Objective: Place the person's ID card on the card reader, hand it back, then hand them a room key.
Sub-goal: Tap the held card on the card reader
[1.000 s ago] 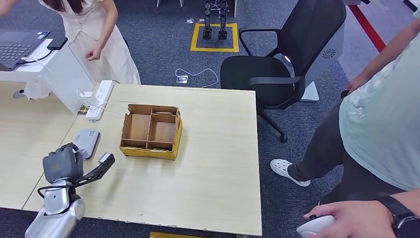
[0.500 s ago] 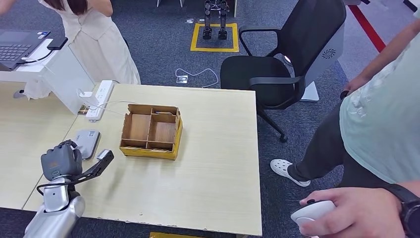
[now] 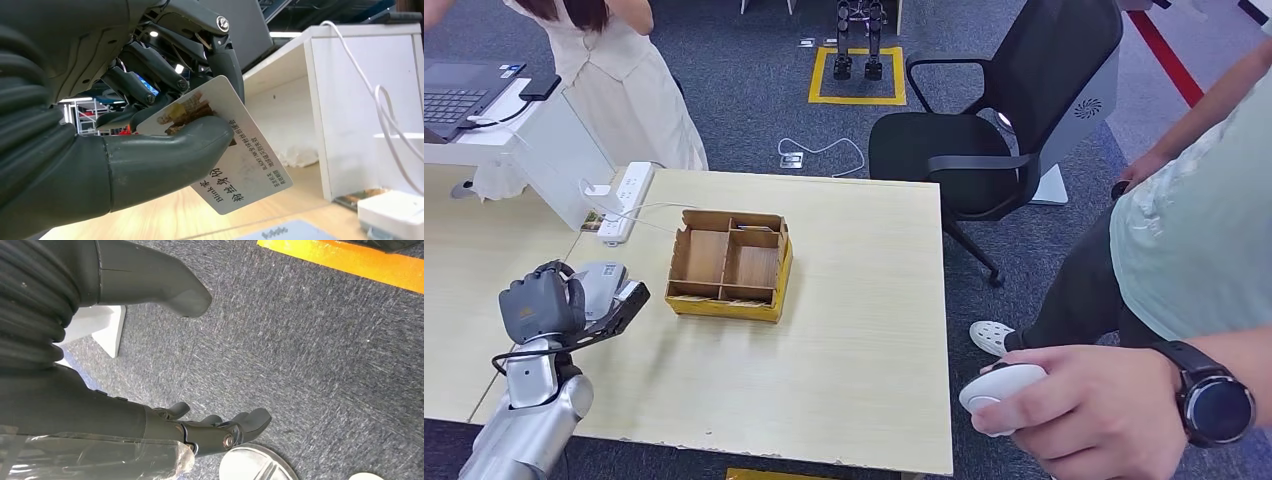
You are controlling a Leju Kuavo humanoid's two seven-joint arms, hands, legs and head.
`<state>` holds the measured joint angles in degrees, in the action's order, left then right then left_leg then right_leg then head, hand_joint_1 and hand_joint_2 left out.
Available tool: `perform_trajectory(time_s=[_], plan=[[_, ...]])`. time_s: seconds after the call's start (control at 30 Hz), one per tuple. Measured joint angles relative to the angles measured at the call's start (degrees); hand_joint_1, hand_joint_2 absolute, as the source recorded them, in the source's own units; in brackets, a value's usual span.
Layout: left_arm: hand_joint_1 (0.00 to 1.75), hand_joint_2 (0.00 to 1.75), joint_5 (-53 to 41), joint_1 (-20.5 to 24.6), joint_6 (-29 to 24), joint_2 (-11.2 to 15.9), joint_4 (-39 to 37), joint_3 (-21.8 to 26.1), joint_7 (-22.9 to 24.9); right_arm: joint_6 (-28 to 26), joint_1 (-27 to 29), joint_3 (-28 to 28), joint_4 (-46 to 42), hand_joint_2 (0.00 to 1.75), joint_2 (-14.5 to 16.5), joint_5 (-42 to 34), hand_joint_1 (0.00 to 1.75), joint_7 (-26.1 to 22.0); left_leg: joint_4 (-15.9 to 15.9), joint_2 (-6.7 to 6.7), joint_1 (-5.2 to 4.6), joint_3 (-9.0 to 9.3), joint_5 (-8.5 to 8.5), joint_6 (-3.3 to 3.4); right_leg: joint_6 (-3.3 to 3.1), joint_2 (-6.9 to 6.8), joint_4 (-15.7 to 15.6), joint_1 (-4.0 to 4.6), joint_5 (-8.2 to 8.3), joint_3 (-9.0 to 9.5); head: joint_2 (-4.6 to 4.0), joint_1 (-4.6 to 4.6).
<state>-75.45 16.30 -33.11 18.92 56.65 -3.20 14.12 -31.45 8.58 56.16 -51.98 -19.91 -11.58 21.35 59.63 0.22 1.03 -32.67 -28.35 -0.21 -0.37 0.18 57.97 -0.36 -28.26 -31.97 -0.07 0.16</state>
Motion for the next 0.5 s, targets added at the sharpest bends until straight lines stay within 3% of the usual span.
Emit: perform_trajectory(time_s=[0.5], plan=[[1.75, 1.75, -1.18, 5.49, 0.10, 0.93, -3.56, -0.47, 0.29, -1.08, -0.62, 1.87, 0.09, 1.75, -0.14, -1.51, 0.00, -1.47, 0.01, 0.01, 0.00, 0.00, 0.01, 0.00, 0.00, 0.01, 0.00, 0.00, 0.01, -0.01, 0.00, 0.01]])
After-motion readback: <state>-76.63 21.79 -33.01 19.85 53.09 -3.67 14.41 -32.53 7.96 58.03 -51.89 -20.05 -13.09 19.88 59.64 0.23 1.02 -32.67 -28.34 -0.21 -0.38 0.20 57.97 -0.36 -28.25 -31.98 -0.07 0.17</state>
